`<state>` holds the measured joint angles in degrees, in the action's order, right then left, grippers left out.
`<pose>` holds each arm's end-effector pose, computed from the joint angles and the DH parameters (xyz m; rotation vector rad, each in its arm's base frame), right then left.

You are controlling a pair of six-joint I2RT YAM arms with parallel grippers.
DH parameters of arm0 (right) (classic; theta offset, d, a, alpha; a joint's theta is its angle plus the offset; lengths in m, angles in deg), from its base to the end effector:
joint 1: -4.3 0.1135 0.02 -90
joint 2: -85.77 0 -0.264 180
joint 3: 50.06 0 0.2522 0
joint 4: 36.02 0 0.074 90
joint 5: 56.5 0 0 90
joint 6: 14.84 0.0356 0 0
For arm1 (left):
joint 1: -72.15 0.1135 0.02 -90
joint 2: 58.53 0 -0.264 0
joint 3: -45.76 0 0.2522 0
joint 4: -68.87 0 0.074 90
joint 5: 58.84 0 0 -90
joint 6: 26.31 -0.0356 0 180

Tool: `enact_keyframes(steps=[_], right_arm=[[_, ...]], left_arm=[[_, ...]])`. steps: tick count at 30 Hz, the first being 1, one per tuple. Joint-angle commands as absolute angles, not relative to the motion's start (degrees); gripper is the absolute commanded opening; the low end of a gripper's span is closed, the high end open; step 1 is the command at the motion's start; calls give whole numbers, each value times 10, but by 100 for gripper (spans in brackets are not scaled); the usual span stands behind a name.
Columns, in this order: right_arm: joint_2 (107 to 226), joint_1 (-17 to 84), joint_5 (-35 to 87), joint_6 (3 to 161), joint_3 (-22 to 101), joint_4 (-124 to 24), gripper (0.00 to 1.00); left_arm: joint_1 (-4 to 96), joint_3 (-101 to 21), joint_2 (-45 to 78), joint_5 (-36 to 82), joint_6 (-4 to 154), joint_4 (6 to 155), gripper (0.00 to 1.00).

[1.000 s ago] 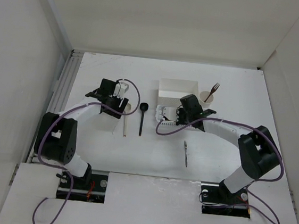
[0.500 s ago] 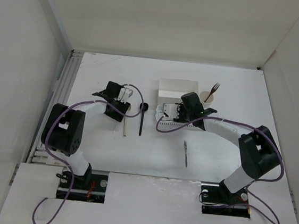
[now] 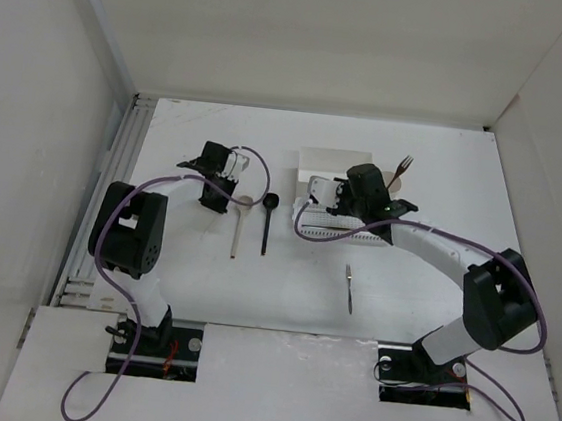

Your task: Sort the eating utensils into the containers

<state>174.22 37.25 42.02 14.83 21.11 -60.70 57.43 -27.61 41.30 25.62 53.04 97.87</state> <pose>0.2839 0.1777 0.2295 -1.6394 1.6544 -0.4140 0.3404 -0.0930 0.1711 0.5947 2.4682 -0.1508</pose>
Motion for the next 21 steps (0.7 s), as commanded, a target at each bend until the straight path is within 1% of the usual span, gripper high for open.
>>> enact_keyframes(steps=[1,5,10,13,17,18,20,21], right_arm=[[1711,371,430,169,237,-577,44],[1698,381,448,182,243,-566,44],[1676,381,455,223,243,-514,44],[1658,376,455,269,248,-490,44],[1623,341,444,380,248,-444,44],[1608,329,444,436,248,-435,44],[1592,293,444,485,248,-411,44],[1576,281,450,526,248,-404,44]], left_arm=[[596,-291,435,289,542,1027,0],[596,-301,386,370,526,1003,0],[596,-308,332,377,495,983,0],[590,-336,309,371,476,991,0],[560,-392,295,353,444,1024,0],[539,-404,290,348,438,1032,0],[512,-439,285,342,417,1051,0],[478,-452,285,342,409,1058,0]])
